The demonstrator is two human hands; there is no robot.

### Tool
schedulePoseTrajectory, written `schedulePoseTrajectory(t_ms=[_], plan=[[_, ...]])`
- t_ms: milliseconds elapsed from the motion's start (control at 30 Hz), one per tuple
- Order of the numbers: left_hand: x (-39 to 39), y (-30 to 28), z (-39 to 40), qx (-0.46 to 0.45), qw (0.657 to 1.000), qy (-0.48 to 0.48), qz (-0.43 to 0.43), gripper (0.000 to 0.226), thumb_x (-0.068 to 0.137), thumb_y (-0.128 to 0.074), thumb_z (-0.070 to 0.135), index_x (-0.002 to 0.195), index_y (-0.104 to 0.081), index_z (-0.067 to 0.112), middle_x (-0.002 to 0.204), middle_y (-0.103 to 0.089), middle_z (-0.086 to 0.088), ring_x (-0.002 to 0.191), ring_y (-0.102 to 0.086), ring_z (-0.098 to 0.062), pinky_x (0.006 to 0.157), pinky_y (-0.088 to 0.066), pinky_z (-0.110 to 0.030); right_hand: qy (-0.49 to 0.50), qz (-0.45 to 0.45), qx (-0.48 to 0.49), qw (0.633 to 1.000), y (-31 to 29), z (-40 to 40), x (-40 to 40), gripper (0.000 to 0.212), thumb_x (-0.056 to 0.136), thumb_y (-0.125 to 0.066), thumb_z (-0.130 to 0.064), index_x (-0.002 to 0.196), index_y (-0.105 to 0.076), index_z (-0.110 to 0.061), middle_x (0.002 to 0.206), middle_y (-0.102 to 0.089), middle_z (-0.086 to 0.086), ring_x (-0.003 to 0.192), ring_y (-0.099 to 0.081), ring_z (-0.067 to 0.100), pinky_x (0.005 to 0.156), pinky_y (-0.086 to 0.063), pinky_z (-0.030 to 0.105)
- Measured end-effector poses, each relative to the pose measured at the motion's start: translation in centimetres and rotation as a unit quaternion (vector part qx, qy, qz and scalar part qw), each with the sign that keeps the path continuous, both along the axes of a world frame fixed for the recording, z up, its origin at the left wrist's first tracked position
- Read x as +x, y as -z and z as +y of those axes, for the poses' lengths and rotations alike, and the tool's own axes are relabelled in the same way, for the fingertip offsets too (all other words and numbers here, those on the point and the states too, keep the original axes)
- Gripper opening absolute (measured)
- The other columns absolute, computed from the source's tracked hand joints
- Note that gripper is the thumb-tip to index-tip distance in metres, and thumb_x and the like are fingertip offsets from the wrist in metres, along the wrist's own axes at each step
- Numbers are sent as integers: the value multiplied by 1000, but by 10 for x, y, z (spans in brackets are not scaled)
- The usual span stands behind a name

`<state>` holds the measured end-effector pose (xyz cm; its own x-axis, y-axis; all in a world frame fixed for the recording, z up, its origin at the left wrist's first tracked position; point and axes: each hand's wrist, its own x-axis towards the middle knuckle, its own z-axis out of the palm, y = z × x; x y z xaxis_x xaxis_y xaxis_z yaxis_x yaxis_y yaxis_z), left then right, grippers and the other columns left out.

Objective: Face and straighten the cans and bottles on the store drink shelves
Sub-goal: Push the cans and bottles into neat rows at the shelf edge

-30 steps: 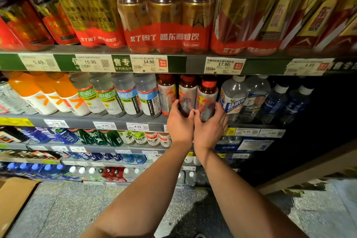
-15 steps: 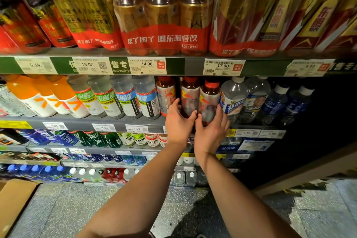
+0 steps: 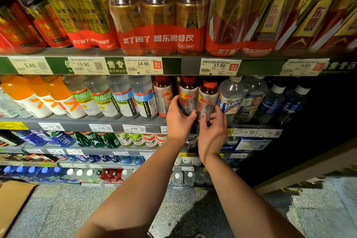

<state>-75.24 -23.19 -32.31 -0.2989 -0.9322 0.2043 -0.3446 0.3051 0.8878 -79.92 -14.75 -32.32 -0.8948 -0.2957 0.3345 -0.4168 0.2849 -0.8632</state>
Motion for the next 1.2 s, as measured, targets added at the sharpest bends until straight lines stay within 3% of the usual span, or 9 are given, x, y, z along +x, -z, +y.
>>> schedulePoseTrajectory(t_ms=[100, 267, 433, 567, 733, 867, 1033, 1133, 1200], plan=[[2, 2, 8, -18, 999, -23, 13, 65, 70, -82, 27, 126, -51, 19, 117, -63, 3, 109, -61, -13, 94, -52, -34, -2, -3, 4, 1000, 0, 1, -1, 44, 94, -65, -26, 131, -57, -6, 106, -64, 7, 86, -59, 11, 73, -48, 23], [6, 9, 21, -24, 998, -53, 29, 62, 69, -83, 26, 121, -50, 18, 113, -59, 3, 109, -58, -15, 94, -50, -39, -10, -7, 5, 1000, 0, 3, -2, 44, 94, -64, -29, 132, -55, -8, 104, -62, 4, 88, -58, 12, 75, -49, 25], [17, -1, 23, -57, 989, -111, 85, 55, 79, -78, 25, 124, -50, 10, 116, -52, -1, 113, -53, -18, 100, -42, -25, -20, -6, -5, 1000, 3, 4, -1, 44, 93, -64, -24, 133, -54, -10, 103, -63, 2, 87, -57, 9, 76, -48, 24], [26, 1, 4, -16, 976, -181, 123, 45, 90, -68, 23, 130, -50, 14, 123, -54, -1, 118, -54, -19, 104, -47, -41, -36, -10, -13, 999, 7, 7, 0, 47, 93, -63, -24, 136, -51, -10, 101, -63, 2, 86, -57, 12, 76, -50, 27], [22, -5, -1, 2, 981, -183, 67, 67, 81, -78, 25, 140, -46, 23, 132, -55, 5, 126, -52, -14, 104, -45, -32, -43, -23, -28, 998, 9, 7, 0, 48, 94, -62, -25, 138, -49, -12, 99, -62, 2, 85, -57, 13, 77, -53, 34], [21, -6, -4, 14, 983, -180, 19, 72, 83, -76, 30, 146, -42, 23, 141, -55, 4, 129, -53, -17, 105, -46, -37, -45, -18, -34, 998, 10, 9, -1, 43, 95, -60, -23, 136, -51, -12, 96, -62, 1, 85, -58, 16, 78, -54, 36], [21, -8, -15, 15, 988, -152, -13, 72, 83, -75, 30, 145, -41, 24, 130, -65, 0, 117, -62, -23, 96, -49, -36, -54, -19, -31, 998, 13, 13, -3, 38, 95, -61, -19, 131, -55, -9, 99, -63, 3, 86, -57, 12, 79, -54, 34], [23, -9, -19, 13, 992, -124, 3, 67, 81, -76, 28, 140, -45, 23, 124, -67, 2, 113, -64, -19, 97, -51, -39, -55, -22, -27, 998, 13, 14, -4, 36, 95, -61, -18, 130, -57, -10, 99, -63, 1, 85, -53, 5, 78, -52, 29], [25, -10, -19, 6, 994, -112, 20, 64, 80, -77, 25, 137, -48, 21, 123, -66, 3, 112, -63, -13, 98, -50, -34, -57, -17, -21, 998, 13, 15, -4, 36, 95, -61, -17, 130, -57, -10, 99, -63, 2, 84, -50, 1, 77, -47, 15]])
